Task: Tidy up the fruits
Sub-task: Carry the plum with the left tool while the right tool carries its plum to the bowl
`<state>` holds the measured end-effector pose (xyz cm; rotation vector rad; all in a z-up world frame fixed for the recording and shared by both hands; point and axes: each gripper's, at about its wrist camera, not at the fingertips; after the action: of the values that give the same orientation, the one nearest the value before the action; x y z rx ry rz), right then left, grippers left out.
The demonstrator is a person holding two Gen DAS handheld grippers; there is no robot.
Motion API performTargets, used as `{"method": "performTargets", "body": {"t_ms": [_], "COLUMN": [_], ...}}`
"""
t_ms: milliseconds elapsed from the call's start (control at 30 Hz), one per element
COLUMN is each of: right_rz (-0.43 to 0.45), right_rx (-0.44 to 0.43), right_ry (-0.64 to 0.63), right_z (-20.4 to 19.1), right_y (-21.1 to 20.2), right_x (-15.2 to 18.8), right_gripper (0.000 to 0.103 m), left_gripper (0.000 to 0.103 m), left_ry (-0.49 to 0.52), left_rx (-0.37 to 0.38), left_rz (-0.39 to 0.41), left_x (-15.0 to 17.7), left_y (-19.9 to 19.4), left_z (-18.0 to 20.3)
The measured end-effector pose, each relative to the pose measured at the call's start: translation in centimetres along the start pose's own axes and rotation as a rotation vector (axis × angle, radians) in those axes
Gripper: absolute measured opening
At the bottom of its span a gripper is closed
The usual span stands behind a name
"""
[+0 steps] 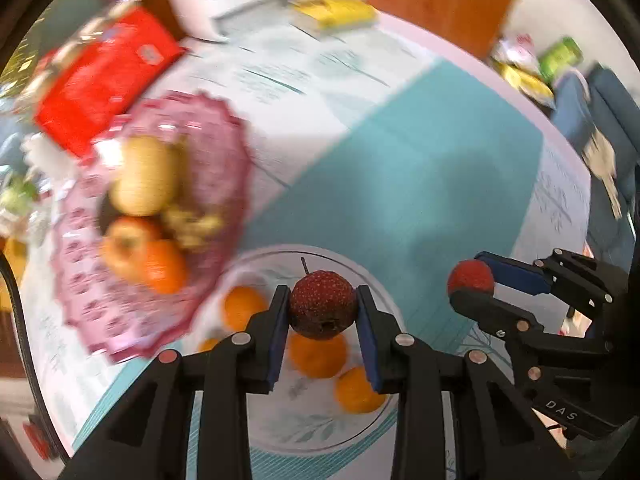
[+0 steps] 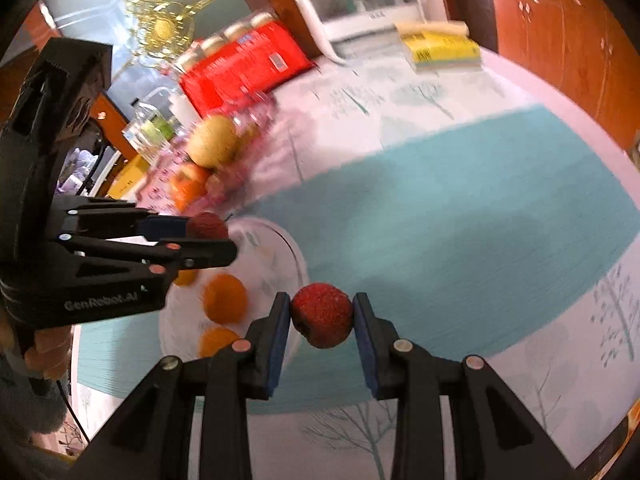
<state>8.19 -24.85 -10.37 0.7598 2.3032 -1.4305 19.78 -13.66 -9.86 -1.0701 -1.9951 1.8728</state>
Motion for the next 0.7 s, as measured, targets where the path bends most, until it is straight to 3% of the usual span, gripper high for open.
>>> {"method": "performTargets", "body": {"t_ms": [500, 700], "right_rz": [0.175, 0.21], "right_rx": [-0.116, -0.106], "right_ry": [-0.236, -0.277], "right_z": [-11.9, -15.6], "right_y": [-2.6, -1.8], "right_x": [-13.5, -18.3], "right_gripper": [0.032, 0.032], "left_gripper": [0.031, 0.031], "left_ry": [-0.195, -0.287], "left_rx": [-0.347, -0.398], "left_rz": [0.226, 0.268], "left_x": [-2.0, -2.9], "left_y": [-13.8, -15.1], "left_z": [-15.0, -19.7]}}
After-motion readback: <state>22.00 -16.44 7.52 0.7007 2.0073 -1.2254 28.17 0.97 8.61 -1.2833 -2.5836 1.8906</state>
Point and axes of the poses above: each gripper's, at about its wrist camera, not at the fingertips, and y roughly the way its jaws point, z to its right, x to its underside, and after that the axes turned 9 degrees about -x, right-handed
